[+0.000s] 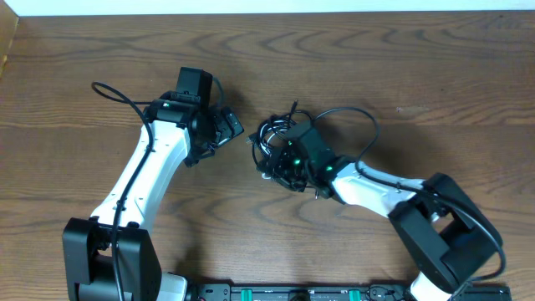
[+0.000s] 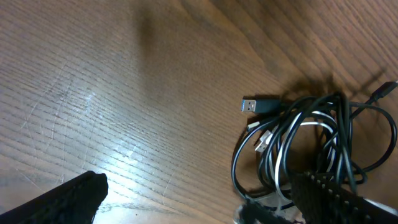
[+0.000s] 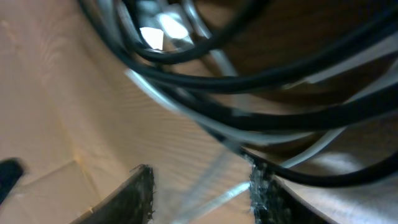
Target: Untangle cables
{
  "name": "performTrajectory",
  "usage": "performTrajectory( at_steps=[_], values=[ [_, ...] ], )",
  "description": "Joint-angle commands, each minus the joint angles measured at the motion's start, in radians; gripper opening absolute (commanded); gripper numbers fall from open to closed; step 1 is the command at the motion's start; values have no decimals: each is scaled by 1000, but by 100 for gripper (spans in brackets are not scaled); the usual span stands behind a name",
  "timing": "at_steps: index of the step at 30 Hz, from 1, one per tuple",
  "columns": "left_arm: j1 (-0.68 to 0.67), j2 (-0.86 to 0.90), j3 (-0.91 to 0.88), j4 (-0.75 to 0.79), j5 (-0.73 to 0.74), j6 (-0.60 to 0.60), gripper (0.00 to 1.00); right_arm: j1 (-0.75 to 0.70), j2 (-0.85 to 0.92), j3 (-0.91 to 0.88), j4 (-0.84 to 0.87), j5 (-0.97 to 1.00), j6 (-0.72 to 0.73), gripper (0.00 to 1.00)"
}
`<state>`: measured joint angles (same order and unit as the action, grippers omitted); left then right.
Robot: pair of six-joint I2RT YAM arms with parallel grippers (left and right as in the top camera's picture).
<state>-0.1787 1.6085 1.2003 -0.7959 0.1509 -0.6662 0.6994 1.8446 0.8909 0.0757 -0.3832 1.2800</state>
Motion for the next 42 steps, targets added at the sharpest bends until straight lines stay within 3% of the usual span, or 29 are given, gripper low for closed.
performTrajectory(
  at_steps=[1,8,12,15,20,29,36,42],
  values=[
    [3,2,-5,-3,-6,-5,99,10,20,13,4,86,-11,4],
    [3,2,-5,-3,-6,-5,99,-19,-46,14,26,-115,-214,1],
    [3,2,-5,-3,-6,-5,99,-57,-203,14,36,-234,-425,1],
    [3,2,-5,-3,-6,-5,99,-74,-300,14,33,-303,-498,1],
    [3,2,-5,-3,-6,-5,99,-79,-432,14,38,-312,-546,1],
    [3,2,-5,-3,-6,-5,99,-85,-597,14,41,-289,-809,1],
    [3,2,-5,-3,-6,-5,98,-85,-608,13,17,-146,-833,1],
    [3,2,-5,-3,-6,-5,99,-84,-608,13,-77,-148,-833,1]
  ],
)
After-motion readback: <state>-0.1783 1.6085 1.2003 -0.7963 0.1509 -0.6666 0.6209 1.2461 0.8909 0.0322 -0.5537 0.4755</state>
